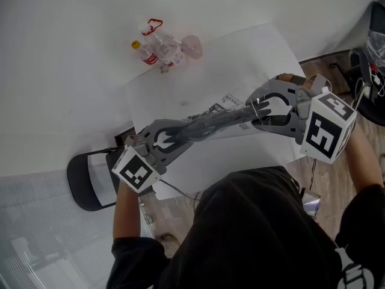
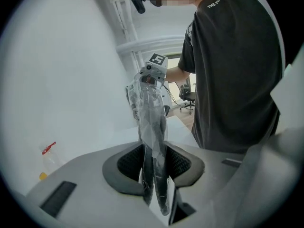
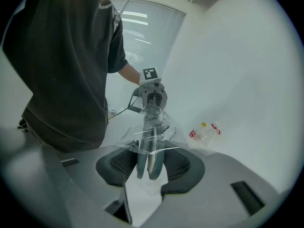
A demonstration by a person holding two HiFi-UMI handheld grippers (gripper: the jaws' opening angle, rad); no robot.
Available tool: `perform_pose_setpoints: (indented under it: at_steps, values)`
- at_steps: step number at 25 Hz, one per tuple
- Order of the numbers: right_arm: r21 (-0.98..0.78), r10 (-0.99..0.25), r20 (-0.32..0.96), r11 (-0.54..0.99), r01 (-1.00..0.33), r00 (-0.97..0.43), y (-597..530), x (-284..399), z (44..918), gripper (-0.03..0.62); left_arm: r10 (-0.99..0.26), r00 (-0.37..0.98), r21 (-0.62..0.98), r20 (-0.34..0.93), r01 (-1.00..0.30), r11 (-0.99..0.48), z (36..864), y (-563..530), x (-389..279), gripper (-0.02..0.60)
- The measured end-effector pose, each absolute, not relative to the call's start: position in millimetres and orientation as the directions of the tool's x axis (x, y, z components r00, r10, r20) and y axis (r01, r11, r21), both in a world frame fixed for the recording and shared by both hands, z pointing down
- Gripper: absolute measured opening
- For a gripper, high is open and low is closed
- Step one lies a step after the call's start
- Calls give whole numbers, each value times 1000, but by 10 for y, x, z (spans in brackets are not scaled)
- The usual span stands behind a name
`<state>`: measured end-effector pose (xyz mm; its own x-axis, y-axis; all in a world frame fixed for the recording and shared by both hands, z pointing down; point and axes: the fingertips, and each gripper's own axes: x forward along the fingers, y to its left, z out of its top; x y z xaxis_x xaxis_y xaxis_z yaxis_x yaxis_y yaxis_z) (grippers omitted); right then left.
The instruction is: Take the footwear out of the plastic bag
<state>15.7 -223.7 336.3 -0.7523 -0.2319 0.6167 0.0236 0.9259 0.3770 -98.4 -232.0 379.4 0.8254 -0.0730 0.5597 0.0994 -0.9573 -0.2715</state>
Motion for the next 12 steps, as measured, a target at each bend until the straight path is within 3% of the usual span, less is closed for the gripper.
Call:
perform_pose_setpoints:
  at_steps: [7, 9, 11, 12]
  values:
    - [467, -297, 618, 884, 35, -728, -2248, 101, 3396, 86, -105, 828, -288, 551, 70, -955, 3763, -2365, -932, 130]
    - [505, -328, 605, 862, 31, -725, -2286, 107, 3359, 81, -151, 816, -292, 559, 24, -956, 3808, -2473, -969, 172]
    - [529, -346, 602, 848, 35, -720, -2316, 116, 3334, 78, -191, 787, -294, 587, -13, -956, 3875, -2583, -1013, 283]
    - [533, -348, 603, 845, 38, -718, -2318, 124, 3323, 78, -203, 768, -298, 607, -17, -955, 3921, -2614, -1028, 302]
